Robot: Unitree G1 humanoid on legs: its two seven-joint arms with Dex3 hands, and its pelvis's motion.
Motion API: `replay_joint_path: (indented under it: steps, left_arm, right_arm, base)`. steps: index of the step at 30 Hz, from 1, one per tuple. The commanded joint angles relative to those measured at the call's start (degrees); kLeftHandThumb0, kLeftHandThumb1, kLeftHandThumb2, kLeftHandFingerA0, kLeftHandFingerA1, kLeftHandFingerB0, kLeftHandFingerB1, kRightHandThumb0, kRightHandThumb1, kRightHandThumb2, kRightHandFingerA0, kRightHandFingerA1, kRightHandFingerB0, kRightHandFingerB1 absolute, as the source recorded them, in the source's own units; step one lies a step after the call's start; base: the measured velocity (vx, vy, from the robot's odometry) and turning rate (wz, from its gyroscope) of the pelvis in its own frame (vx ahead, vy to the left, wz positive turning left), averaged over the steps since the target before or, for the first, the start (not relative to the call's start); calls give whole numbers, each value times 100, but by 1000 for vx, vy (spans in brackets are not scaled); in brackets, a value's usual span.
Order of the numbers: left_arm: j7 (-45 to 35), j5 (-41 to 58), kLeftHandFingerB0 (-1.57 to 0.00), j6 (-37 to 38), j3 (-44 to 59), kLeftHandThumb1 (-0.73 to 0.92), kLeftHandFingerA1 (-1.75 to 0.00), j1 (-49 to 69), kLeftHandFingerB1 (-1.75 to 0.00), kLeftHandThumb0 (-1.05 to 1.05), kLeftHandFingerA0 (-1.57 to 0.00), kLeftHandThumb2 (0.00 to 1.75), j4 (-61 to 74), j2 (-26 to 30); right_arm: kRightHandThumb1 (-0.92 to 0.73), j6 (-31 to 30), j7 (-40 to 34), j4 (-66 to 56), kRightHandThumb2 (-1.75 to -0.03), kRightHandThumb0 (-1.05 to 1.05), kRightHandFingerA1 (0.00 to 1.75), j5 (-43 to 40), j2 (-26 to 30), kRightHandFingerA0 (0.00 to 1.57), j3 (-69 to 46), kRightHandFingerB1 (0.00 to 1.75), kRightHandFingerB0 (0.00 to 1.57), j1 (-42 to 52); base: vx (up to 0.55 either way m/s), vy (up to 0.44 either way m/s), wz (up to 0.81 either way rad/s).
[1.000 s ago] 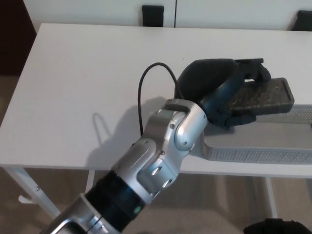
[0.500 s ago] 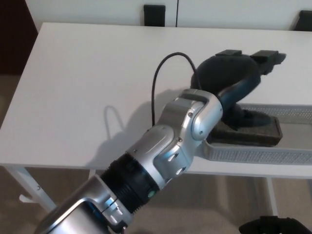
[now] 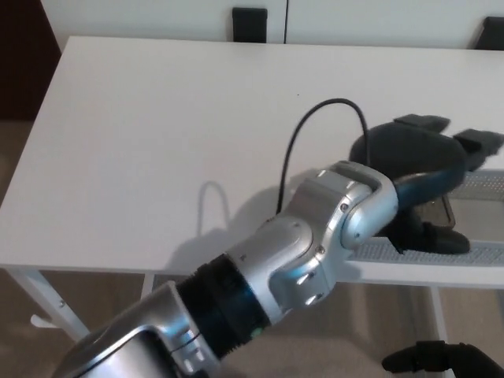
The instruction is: The robot walks towards a desk on which an eraser is kept on the left hand side and a container is kept on the right hand side. The robot picks up the eraser using its left hand and places it in the container.
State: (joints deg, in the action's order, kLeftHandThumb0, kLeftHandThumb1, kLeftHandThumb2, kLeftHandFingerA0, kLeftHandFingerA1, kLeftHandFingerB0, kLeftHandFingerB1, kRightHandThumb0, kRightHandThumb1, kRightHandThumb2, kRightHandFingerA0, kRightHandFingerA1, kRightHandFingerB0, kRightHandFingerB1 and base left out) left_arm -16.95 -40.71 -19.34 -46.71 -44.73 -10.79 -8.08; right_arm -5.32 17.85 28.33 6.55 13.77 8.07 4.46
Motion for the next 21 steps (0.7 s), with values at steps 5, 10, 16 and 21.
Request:
replay_joint_path:
  steps: [5, 10, 16, 21]
  left_arm:
    - [-1369, 1503, -22, -332, 1303, 76, -28, 1917, -30, -81, -19, 63, 4549, 992]
    - [-2290, 4063, -46, -800, 3000, 73, -34, 3276, -38, -87, -34, 73, 6168, 1229]
    - [-3222, 8028, -76, 297, 4530, 84, -45, 5156, -43, -78, -75, 65, 6136, 2142]
    - [-4367, 10111, -78, -307, 5480, 74, -46, 6369, -44, -64, -88, 64, 5607, 2617]
  right_arm:
    - [-46, -8, 78, 55, -53, -31, 53, -37, 181, 66, -98, 51, 62, -23]
    - [-46, 145, 93, 227, -54, -27, 53, -96, 166, 64, -144, 50, 62, -3]
    - [-48, -14, -93, 306, -53, -25, 54, -62, 90, 70, -176, 50, 63, -52]
    - [-48, 133, -85, 444, -54, -22, 54, -32, 77, 68, -130, 51, 63, -44]
  base:
    - [0, 0, 0]
    - [0, 0, 0]
    - [0, 0, 0]
    - [0, 0, 0]
